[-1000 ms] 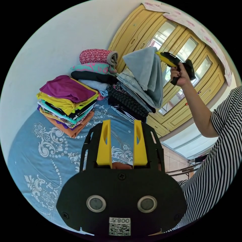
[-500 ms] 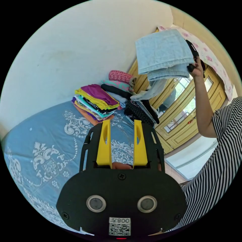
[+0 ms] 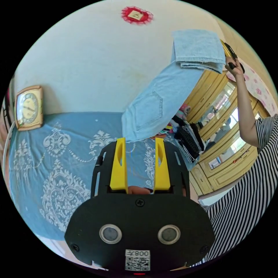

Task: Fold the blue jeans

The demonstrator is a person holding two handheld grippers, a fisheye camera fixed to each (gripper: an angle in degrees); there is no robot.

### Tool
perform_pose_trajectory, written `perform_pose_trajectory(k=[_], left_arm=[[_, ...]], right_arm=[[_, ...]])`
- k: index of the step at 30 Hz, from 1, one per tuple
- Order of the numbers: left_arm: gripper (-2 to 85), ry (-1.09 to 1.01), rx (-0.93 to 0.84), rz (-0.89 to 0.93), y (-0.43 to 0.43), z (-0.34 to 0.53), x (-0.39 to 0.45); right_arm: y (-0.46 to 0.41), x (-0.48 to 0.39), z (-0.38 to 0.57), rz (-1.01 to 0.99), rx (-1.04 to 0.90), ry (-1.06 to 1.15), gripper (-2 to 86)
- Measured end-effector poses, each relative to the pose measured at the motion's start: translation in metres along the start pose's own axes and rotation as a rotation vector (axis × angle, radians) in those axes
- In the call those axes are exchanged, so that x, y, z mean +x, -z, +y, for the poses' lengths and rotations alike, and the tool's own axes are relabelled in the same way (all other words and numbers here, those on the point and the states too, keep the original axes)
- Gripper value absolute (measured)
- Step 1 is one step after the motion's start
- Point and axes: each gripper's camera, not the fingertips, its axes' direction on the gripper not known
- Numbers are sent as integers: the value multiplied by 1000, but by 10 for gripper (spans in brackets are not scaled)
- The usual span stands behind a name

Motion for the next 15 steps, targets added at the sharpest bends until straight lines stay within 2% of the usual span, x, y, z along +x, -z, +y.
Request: perform_pose_trajectory(k=[8, 15], left_arm=[[168, 199, 135, -298, 147, 97, -112], [174, 234, 133, -391, 192, 185, -159]], right_arm=[[-130, -52, 78, -212, -180, -90, 7], [-226, -84, 204, -284, -406, -146, 7]])
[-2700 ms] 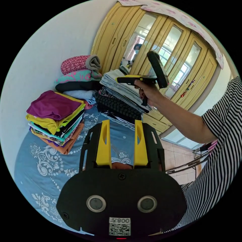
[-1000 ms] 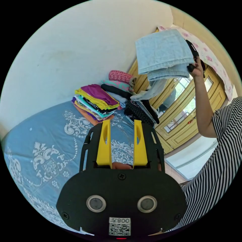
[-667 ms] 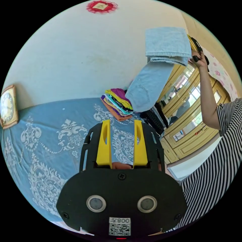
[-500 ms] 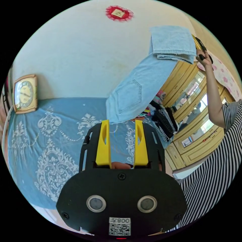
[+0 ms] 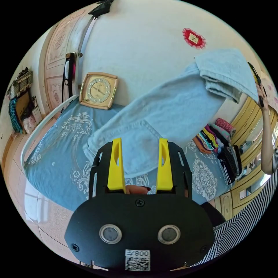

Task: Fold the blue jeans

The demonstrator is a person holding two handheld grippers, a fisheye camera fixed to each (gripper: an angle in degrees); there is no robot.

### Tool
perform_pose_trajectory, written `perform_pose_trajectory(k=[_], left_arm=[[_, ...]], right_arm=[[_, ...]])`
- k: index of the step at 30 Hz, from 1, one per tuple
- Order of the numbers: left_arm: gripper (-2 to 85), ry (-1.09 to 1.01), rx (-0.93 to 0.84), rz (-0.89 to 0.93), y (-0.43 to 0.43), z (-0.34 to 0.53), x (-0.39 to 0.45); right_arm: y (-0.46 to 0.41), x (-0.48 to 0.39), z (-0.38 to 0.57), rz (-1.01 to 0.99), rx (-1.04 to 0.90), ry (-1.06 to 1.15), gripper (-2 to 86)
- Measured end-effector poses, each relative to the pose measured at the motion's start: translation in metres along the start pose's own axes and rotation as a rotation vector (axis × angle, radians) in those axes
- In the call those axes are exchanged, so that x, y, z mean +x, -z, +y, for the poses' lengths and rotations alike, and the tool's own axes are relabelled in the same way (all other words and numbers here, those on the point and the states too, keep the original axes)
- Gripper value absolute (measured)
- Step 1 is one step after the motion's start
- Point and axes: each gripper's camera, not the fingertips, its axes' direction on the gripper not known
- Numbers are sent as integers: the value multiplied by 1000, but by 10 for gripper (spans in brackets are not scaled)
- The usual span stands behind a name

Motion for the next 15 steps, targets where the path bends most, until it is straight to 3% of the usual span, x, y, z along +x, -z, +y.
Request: perform_pose_trajectory(k=[7, 15], left_arm=[[180, -97, -68, -51, 14, 70, -44], [176, -218, -109, -40, 48, 81, -71]], right_arm=[[-62, -29, 83, -3, -49, 1, 7], [-98, -110, 136, 162, -54, 38, 8]])
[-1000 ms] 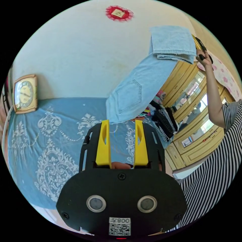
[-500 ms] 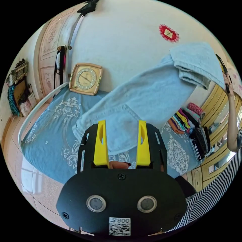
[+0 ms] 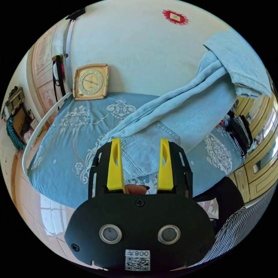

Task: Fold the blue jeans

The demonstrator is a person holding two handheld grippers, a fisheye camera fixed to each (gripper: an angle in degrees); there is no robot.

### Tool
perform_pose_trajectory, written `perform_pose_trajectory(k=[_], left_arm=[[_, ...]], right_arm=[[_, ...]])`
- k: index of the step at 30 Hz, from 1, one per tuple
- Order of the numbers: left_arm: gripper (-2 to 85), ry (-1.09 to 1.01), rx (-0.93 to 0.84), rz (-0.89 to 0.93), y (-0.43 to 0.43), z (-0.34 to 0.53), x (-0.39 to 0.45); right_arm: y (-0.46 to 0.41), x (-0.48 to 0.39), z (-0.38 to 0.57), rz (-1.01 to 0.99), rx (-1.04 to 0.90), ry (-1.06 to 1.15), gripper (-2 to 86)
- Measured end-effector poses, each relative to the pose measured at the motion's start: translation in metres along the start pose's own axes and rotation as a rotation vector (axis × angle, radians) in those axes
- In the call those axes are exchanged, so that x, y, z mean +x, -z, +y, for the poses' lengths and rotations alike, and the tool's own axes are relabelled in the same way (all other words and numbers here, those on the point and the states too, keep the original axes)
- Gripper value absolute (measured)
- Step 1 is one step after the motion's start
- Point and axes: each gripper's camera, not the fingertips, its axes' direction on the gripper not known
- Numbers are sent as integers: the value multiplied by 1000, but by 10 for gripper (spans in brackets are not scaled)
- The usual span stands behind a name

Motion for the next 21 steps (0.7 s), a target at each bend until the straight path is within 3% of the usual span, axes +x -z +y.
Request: perform_pose_trajectory(k=[3, 7, 15, 21], left_arm=[[159, -59, -56, -36, -2, -1, -3], [46, -53, -142, -131, -1, 14, -13], [8, 52, -60, -141, 56, 21, -69], [5, 37, 165, -172, 138, 4, -89]], right_arm=[[-14, -20, 16, 15, 2, -19, 8], [-36, -46, 35, 70, -7, -21, 8], [-63, -58, 50, 94, 38, -75, 7], [-39, -83, 50, 117, 150, -44, 8]])
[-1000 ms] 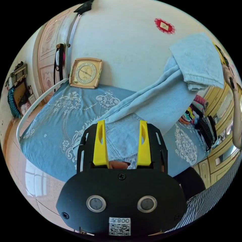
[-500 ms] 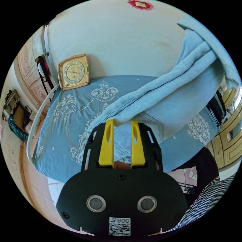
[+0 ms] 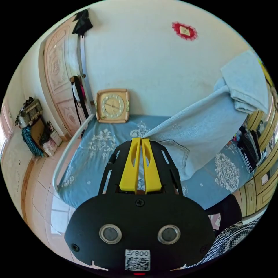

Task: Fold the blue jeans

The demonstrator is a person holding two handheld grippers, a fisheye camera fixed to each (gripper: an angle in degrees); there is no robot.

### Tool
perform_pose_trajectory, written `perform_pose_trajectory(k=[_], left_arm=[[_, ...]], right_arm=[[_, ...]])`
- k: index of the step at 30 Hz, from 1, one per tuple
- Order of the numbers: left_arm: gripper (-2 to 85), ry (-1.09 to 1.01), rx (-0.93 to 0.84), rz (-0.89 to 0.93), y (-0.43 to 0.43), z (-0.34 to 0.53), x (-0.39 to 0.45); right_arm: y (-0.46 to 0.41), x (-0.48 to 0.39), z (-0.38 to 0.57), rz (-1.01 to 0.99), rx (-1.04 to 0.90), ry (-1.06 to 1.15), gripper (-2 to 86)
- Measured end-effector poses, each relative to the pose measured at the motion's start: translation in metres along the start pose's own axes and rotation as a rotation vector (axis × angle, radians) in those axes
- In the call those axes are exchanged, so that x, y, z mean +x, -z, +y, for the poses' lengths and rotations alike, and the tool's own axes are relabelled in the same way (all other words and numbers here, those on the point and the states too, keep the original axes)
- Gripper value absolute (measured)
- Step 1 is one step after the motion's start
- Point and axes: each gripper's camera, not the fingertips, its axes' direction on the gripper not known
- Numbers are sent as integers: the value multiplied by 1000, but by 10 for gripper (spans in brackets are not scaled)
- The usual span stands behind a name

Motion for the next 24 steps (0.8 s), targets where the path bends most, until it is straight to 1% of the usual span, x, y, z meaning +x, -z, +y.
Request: perform_pose_trajectory(k=[2, 4, 6, 7, 9, 10, 11, 12, 13, 14, 15, 16, 17, 18, 19, 20, 22, 23, 24], left_arm=[[5, -54, 105, 22, 34, -1, 2], [5, -111, 140, 52, 51, 7, 10], [5, -186, 132, 90, 57, 26, 26], [5, -235, 90, 123, 50, 46, 41], [6, -288, -39, 173, 23, 87, 67], [7, -301, -172, 198, -7, 121, 85], [7, -318, -346, 220, -43, 159, 103], [8, -336, -438, 229, -60, 179, 111], [7, -343, -612, 228, -89, 217, 123], [5, -329, -764, 227, -109, 246, 131], [5, -324, -817, 242, -115, 256, 133], [5, -274, -827, 232, -116, 269, 134], [5, -268, -762, 232, -109, 272, 132], [5, -266, -739, 268, -107, 272, 131], [7, -245, -719, 357, -107, 271, 126], [10, -213, -714, 427, -112, 268, 120], [16, -143, -690, 446, -121, 264, 105], [23, -87, -669, 453, -128, 261, 94], [29, -60, -662, 462, -131, 260, 89]], right_arm=[[20, 3, 9, 2, 46, -21, 8], [52, 21, 38, 26, 106, -79, 9], [76, 44, 72, 92, 118, -144, 9], [83, 53, 87, 122, 116, -174, 9], [107, 103, 159, 273, 74, -325, 10], [116, 136, 204, 384, 14, -434, 8], [121, 153, 229, 455, -22, -485, 7], [134, 187, 283, 622, -94, -647, 5], [140, 203, 311, 675, -134, -734, 4], [149, 222, 365, 723, -225, -850, 3], [152, 223, 409, 748, -283, -906, 3], [146, 213, 439, 761, -342, -881, 3], [139, 207, 451, 770, -380, -861, 3], [122, 195, 468, 791, -455, -809, 4], [112, 189, 474, 799, -486, -777, 5], [88, 176, 483, 794, -543, -699, 7], [26, 148, 490, 807, -667, -472, 23], [9, 140, 491, 813, -695, -407, 29], [-23, 123, 493, 841, -742, -274, 42]])
